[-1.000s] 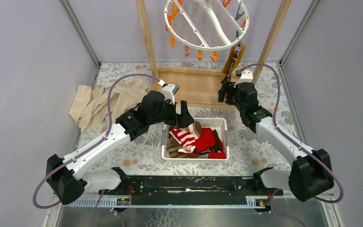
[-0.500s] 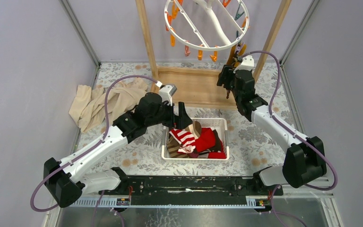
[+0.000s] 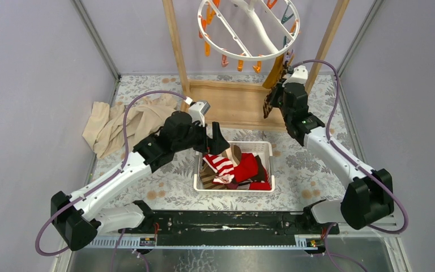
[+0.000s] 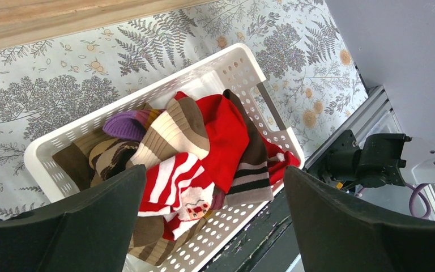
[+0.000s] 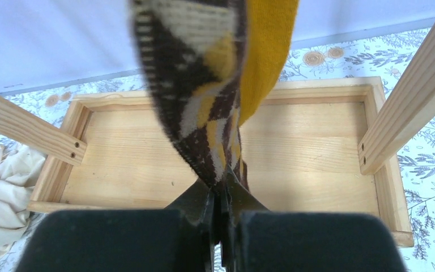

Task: Remove the socks clipped to the hanger
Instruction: Remove the sock from the hanger.

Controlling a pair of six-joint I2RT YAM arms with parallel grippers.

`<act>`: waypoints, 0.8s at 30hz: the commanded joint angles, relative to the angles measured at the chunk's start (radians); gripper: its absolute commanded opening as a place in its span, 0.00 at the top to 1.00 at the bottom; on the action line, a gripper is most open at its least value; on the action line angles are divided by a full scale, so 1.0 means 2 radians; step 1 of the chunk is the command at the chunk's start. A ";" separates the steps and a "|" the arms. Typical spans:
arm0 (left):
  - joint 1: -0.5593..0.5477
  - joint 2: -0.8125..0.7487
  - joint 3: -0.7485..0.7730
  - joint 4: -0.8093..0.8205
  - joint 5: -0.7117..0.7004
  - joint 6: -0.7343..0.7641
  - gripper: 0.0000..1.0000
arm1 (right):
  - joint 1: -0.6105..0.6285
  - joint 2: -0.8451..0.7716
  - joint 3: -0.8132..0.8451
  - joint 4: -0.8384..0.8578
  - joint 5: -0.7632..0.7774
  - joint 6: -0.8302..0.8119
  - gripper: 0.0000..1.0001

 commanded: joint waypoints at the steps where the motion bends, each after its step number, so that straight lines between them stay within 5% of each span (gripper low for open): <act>1: 0.004 0.011 0.018 0.039 0.014 0.004 0.01 | 0.000 -0.046 0.048 -0.031 -0.032 -0.013 1.00; 15: 0.008 0.038 0.000 0.209 0.061 0.023 0.01 | -0.084 -0.075 0.118 -0.187 -0.331 0.061 1.00; 24: 0.012 0.105 -0.003 0.337 0.084 0.026 0.02 | -0.091 -0.090 0.138 -0.224 -0.419 0.083 1.00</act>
